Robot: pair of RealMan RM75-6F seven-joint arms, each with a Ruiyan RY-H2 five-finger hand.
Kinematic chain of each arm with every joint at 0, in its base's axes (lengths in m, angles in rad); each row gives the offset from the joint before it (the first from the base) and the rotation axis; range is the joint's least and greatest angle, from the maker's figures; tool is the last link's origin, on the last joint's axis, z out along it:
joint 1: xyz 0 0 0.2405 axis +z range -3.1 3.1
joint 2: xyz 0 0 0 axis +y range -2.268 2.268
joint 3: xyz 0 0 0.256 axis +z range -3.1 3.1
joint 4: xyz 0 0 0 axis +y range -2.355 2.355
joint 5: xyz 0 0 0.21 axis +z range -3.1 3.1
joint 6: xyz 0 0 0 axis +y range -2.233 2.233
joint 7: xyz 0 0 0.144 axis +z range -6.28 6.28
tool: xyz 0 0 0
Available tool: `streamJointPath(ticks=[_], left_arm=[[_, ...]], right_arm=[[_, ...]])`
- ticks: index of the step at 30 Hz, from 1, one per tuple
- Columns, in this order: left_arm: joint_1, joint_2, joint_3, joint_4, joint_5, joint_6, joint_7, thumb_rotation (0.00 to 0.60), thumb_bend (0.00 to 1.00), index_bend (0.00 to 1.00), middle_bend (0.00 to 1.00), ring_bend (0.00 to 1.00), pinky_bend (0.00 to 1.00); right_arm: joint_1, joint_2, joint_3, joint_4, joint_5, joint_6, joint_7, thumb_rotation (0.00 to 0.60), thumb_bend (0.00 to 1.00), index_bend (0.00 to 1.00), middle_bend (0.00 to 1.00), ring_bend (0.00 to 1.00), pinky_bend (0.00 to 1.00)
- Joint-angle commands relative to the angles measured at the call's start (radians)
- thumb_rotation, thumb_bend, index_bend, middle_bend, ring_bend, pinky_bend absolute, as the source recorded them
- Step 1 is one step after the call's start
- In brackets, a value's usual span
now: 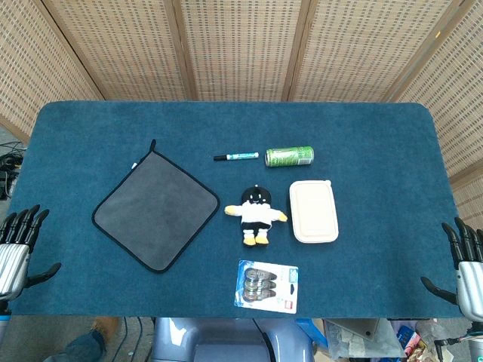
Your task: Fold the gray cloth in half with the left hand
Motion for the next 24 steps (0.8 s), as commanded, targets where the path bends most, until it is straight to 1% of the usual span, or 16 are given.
streamJointPath(ticks=[1, 7, 11, 13, 16, 18, 20, 21, 23, 24], left_arm=[[-0.001, 0.0, 0.0, 0.0, -0.001, -0.002, 0.0, 0.6, 0.2, 0.0, 0.0, 0.0, 0.0], [-0.004, 0.006, 0.004, 0.001, -0.003, -0.015, -0.002, 0.6, 0.2, 0.0, 0.0, 0.0, 0.0], [-0.025, 0.023, 0.011, -0.006, -0.003, -0.063, -0.021, 0.6, 0.2, 0.0, 0.0, 0.0, 0.0], [-0.054, 0.026, -0.002, -0.004, -0.008, -0.099, -0.025, 0.6, 0.2, 0.0, 0.0, 0.0, 0.0], [-0.125, 0.037, -0.035, 0.002, -0.018, -0.185, -0.023, 0.6, 0.2, 0.0, 0.0, 0.0, 0.0], [-0.202, 0.057, -0.071, -0.003, -0.038, -0.286, -0.066, 0.6, 0.2, 0.0, 0.0, 0.0, 0.0], [-0.266, 0.063, -0.105, 0.009, -0.055, -0.36, -0.089, 0.6, 0.2, 0.0, 0.0, 0.0, 0.0], [-0.311, 0.059, -0.129, 0.026, -0.071, -0.41, -0.093, 0.6, 0.2, 0.0, 0.0, 0.0, 0.0], [-0.373, 0.043, -0.158, 0.055, -0.092, -0.479, -0.089, 0.6, 0.2, 0.0, 0.0, 0.0, 0.0], [-0.419, 0.026, -0.175, 0.081, -0.109, -0.531, -0.084, 0.6, 0.2, 0.01, 0.0, 0.0, 0.0]], right_arm=[[0.0, 0.003, -0.001, -0.003, 0.002, -0.004, 0.003, 0.6, 0.0, 0.0, 0.0, 0.0, 0.0], [0.001, 0.007, -0.004, -0.009, 0.007, -0.012, 0.007, 0.6, 0.0, 0.0, 0.0, 0.0, 0.0], [0.002, 0.008, -0.004, -0.01, 0.011, -0.018, -0.001, 0.6, 0.0, 0.0, 0.0, 0.0, 0.0], [0.004, 0.007, -0.003, -0.011, 0.013, -0.022, -0.004, 0.6, 0.0, 0.0, 0.0, 0.0, 0.0], [0.007, 0.008, -0.002, -0.016, 0.016, -0.027, -0.007, 0.6, 0.0, 0.0, 0.0, 0.0, 0.0], [0.009, 0.008, 0.001, -0.018, 0.023, -0.031, -0.011, 0.6, 0.0, 0.0, 0.0, 0.0, 0.0], [0.011, 0.008, 0.004, -0.017, 0.032, -0.037, -0.014, 0.6, 0.0, 0.0, 0.0, 0.0, 0.0], [0.012, 0.008, 0.006, -0.016, 0.041, -0.043, -0.015, 0.6, 0.0, 0.0, 0.0, 0.0, 0.0], [0.015, 0.008, 0.008, -0.014, 0.056, -0.055, -0.013, 0.6, 0.0, 0.0, 0.0, 0.0, 0.0], [0.019, 0.008, 0.01, -0.013, 0.068, -0.068, -0.009, 0.6, 0.0, 0.0, 0.0, 0.0, 0.0]])
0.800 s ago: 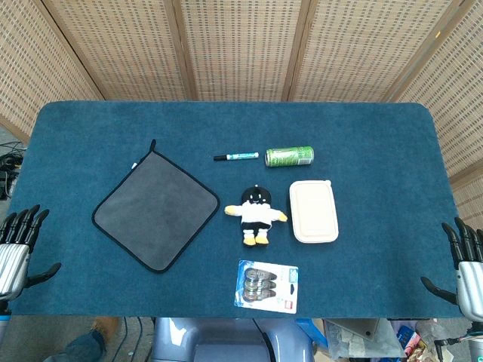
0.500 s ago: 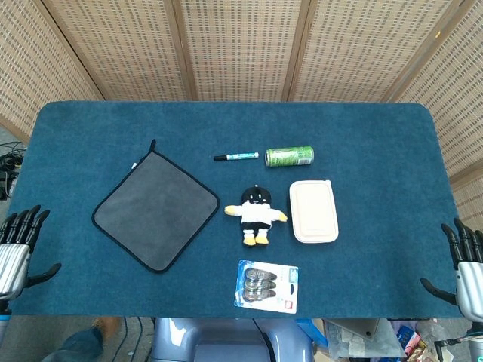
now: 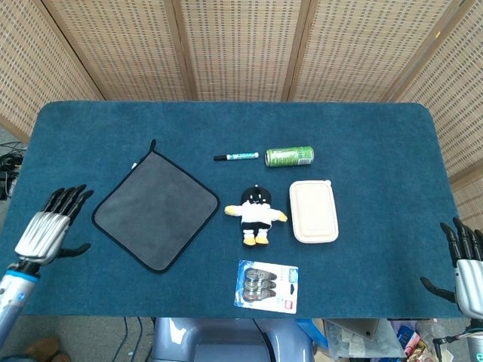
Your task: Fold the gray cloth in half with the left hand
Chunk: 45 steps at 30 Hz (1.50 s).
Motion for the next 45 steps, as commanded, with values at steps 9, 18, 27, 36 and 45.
streamJointPath(ticks=[9, 18, 27, 36, 45], left_arm=[[-0.406, -0.215, -0.147, 0.303, -0.17, -0.423, 0.054, 0.6, 0.22, 0.21, 0.0, 0.0, 0.0], [-0.602, -0.404, -0.168, 0.58, -0.312, -0.611, 0.14, 0.6, 0.3, 0.23, 0.0, 0.0, 0.0], [-0.723, -0.585, -0.134, 0.849, -0.412, -0.746, 0.179, 0.6, 0.35, 0.28, 0.0, 0.0, 0.0], [-0.791, -0.724, -0.098, 1.036, -0.432, -0.8, 0.208, 0.6, 0.4, 0.28, 0.0, 0.0, 0.0], [-0.836, -0.807, -0.083, 1.173, -0.455, -0.867, 0.207, 0.6, 0.41, 0.28, 0.0, 0.0, 0.0]], right_arm=[[0.02, -0.006, 0.024, 0.018, 0.103, -0.069, -0.024, 0.6, 0.0, 0.0, 0.0, 0.0, 0.0], [0.016, -0.001, 0.046, 0.03, 0.174, -0.082, -0.033, 0.6, 0.0, 0.0, 0.0, 0.0, 0.0], [0.02, -0.006, 0.05, 0.063, 0.179, -0.094, -0.003, 0.6, 0.0, 0.0, 0.0, 0.0, 0.0], [0.025, -0.01, 0.052, 0.074, 0.19, -0.107, -0.002, 0.6, 0.0, 0.0, 0.0, 0.0, 0.0], [0.028, -0.007, 0.056, 0.079, 0.212, -0.125, 0.0, 0.6, 0.0, 0.0, 0.0, 0.0, 0.0]])
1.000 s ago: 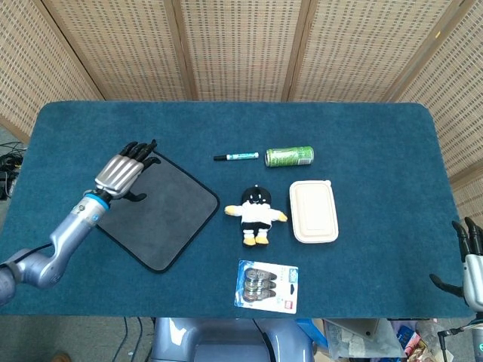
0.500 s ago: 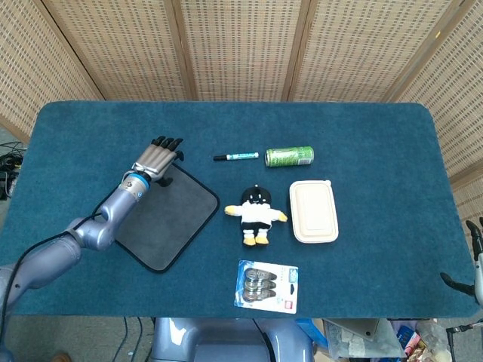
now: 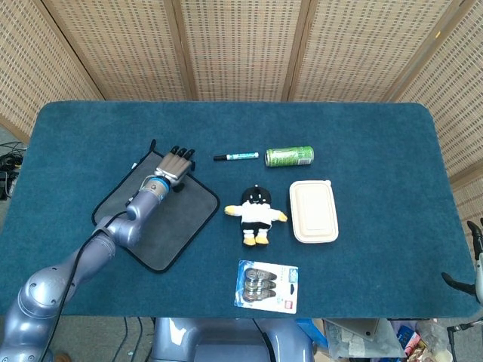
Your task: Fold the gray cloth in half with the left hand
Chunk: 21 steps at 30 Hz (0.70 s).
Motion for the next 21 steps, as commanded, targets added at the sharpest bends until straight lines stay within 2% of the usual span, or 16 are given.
streamJointPath(ticks=[1, 6, 16, 21], left_arm=[[-0.017, -0.031, 0.008, 0.044, -0.005, -0.015, 0.002, 0.6, 0.41, 0.28, 0.0, 0.0, 0.0], [-0.022, -0.051, 0.01, 0.074, -0.003, -0.017, -0.01, 0.6, 0.41, 0.32, 0.0, 0.0, 0.0], [-0.018, -0.057, 0.014, 0.084, 0.002, -0.012, -0.022, 0.6, 0.41, 0.48, 0.0, 0.0, 0.0], [-0.015, -0.051, 0.016, 0.072, 0.004, 0.0, -0.022, 0.6, 0.41, 0.51, 0.0, 0.0, 0.0]], right_arm=[[0.001, 0.001, 0.0, 0.002, 0.003, -0.004, 0.001, 0.6, 0.0, 0.0, 0.0, 0.0, 0.0], [0.001, 0.0, 0.002, 0.004, 0.003, -0.003, 0.005, 0.6, 0.0, 0.0, 0.0, 0.0, 0.0], [0.002, 0.001, 0.0, 0.005, -0.001, -0.003, 0.01, 0.6, 0.0, 0.0, 0.0, 0.0, 0.0], [0.0, 0.002, 0.0, 0.003, -0.003, 0.0, 0.011, 0.6, 0.0, 0.0, 0.0, 0.0, 0.0]])
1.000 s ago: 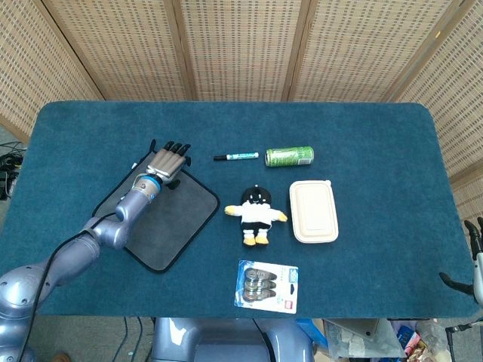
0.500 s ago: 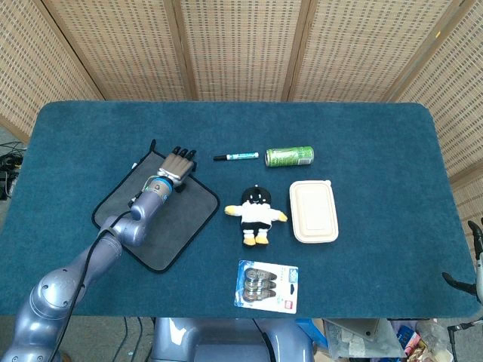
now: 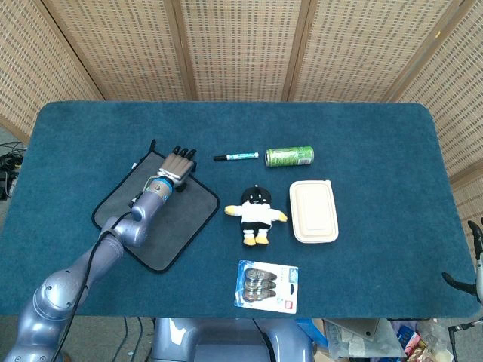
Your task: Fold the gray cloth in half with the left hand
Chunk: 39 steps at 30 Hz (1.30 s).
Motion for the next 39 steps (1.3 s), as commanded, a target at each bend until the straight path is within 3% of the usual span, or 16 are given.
streamJointPath(ticks=[1, 25, 30, 39], left_arm=[[0.002, 0.004, 0.001, -0.004, 0.0, 0.007, 0.002, 0.6, 0.41, 0.52, 0.0, 0.0, 0.0], [0.02, 0.02, 0.0, -0.037, -0.037, 0.05, 0.042, 0.6, 0.41, 0.52, 0.0, 0.0, 0.0], [0.021, 0.022, 0.0, -0.044, -0.042, 0.058, 0.05, 0.6, 0.53, 0.56, 0.0, 0.0, 0.0], [0.025, 0.017, -0.002, -0.053, -0.053, 0.085, 0.07, 0.6, 0.56, 0.67, 0.0, 0.0, 0.0]], right_arm=[[0.0, 0.0, -0.001, -0.001, -0.001, 0.0, 0.0, 0.6, 0.0, 0.0, 0.0, 0.0, 0.0], [-0.001, 0.005, -0.005, -0.009, -0.01, 0.002, 0.002, 0.6, 0.0, 0.0, 0.0, 0.0, 0.0], [0.0, 0.005, -0.004, -0.009, -0.011, 0.001, 0.006, 0.6, 0.0, 0.0, 0.0, 0.0, 0.0], [-0.002, 0.008, -0.006, -0.01, -0.017, 0.005, 0.012, 0.6, 0.0, 0.0, 0.0, 0.0, 0.0]])
